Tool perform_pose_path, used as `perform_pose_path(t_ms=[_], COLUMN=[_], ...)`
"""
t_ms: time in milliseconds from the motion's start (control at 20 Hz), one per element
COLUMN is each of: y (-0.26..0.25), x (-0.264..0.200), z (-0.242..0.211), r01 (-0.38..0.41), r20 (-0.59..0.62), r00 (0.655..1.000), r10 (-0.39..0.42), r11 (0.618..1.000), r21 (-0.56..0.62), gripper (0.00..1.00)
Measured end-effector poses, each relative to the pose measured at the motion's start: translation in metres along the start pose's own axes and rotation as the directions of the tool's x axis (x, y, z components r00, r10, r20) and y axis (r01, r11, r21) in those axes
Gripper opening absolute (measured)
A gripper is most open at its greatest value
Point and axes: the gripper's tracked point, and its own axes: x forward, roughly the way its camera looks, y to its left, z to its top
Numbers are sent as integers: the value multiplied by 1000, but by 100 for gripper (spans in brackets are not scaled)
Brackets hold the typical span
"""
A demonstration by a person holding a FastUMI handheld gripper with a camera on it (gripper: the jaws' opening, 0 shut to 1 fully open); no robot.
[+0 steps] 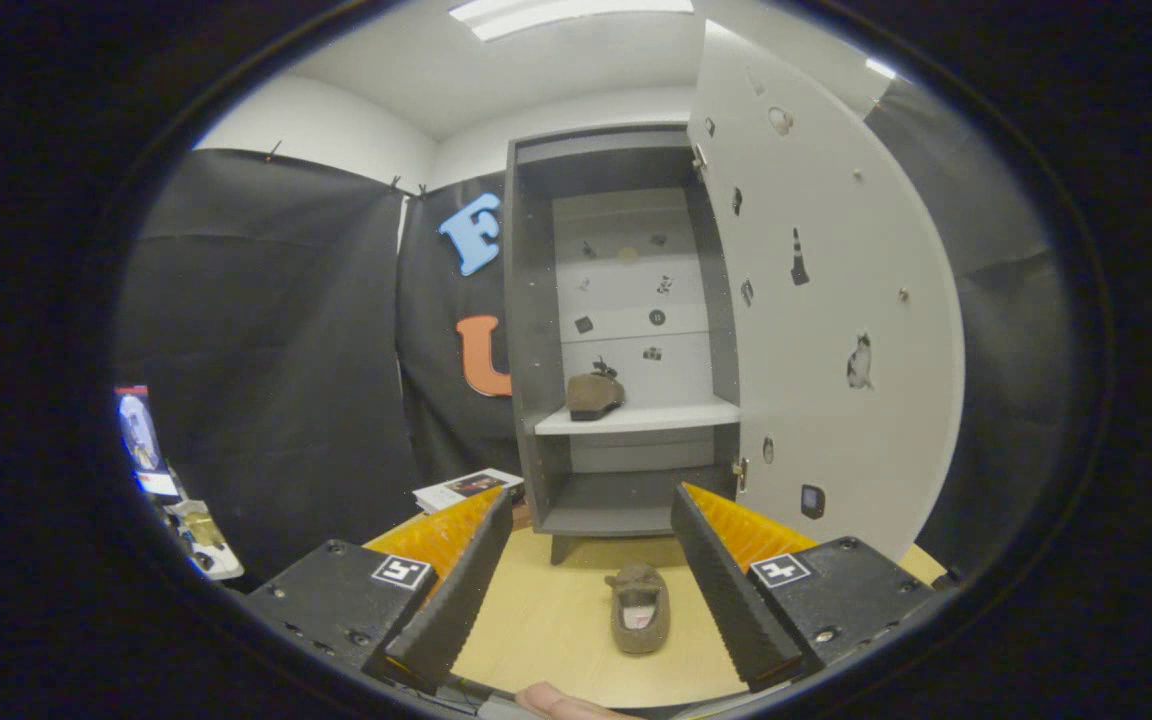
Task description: Open the shoe cabinet door, grab the shoes and put them into the shoe cabinet, then close the shoe cabinet door.
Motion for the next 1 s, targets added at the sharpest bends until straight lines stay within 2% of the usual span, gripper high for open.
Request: perform_pose_path(t_ms=[100,300,450,650,850,1000], y=[-9,-18,-31,-34,-34,-40], x=[29,79,112,145,163,173], z=[-25,-89,-137,-193,-228,-254], r01=[35,45,82,96,93,128], r20=[-32,-128,-210,-333,-416,-488], r00=[999,991,974,938,906,868], r10=[-34,-43,-86,-95,-81,-95], r11=[999,999,996,995,996,991], r21=[17,12,-28,-15,8,35], gripper=[100,100,100,99,90,78])
